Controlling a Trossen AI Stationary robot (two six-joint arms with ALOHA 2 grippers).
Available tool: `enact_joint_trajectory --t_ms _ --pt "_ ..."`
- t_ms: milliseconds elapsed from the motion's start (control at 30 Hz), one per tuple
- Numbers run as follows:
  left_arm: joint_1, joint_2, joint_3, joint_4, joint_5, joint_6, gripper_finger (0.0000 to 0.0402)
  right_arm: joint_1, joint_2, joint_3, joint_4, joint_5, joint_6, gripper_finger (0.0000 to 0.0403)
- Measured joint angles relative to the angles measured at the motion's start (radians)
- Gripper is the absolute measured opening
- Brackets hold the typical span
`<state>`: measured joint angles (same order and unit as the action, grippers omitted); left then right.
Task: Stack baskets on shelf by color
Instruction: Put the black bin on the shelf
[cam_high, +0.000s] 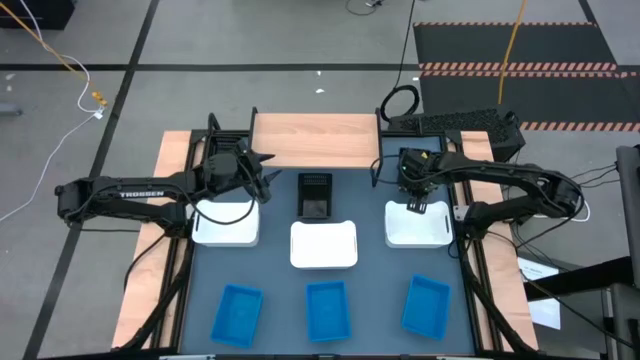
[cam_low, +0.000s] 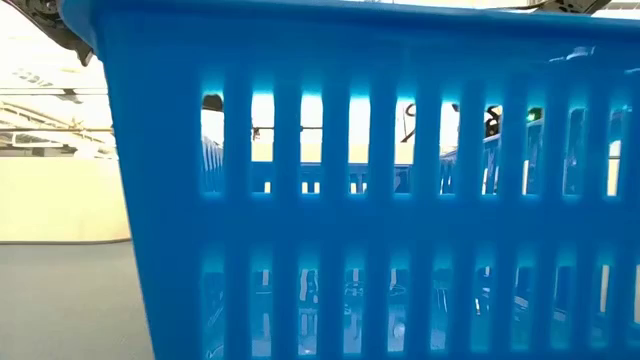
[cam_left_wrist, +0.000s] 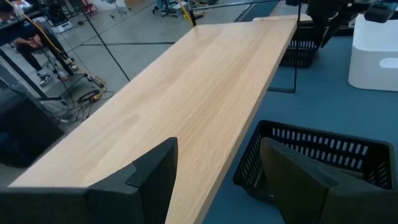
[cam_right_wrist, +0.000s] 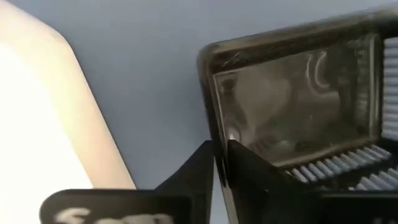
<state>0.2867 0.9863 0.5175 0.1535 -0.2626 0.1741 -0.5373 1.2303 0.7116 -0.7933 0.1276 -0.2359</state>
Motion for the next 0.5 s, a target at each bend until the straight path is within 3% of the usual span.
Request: enact_joint_trajectory --t_ms 100,300,433,500 --pt "0.0 0.0 0.0 0.0 -0.018 0.018 0.0232 0.0 0.004 0.001 -0.001 0.0 -0.001 0.001" --pt "0.0 -0.002 0.003 0.009 -0.028 0.041 0.0232 0.0 -0.016 0.035 -0.035 0.001 0.015 0.0008" --pt "0.002 -0.007 0.03 0.008 -0.029 0.042 0.0232 0.018 -0.031 0.174 -0.168 0.013 0.072 0.0005" --pt "0.002 -0.014 0.039 -0.003 -0.029 0.049 0.0232 0.039 -0.031 0.274 -0.231 0.088 0.084 0.0004"
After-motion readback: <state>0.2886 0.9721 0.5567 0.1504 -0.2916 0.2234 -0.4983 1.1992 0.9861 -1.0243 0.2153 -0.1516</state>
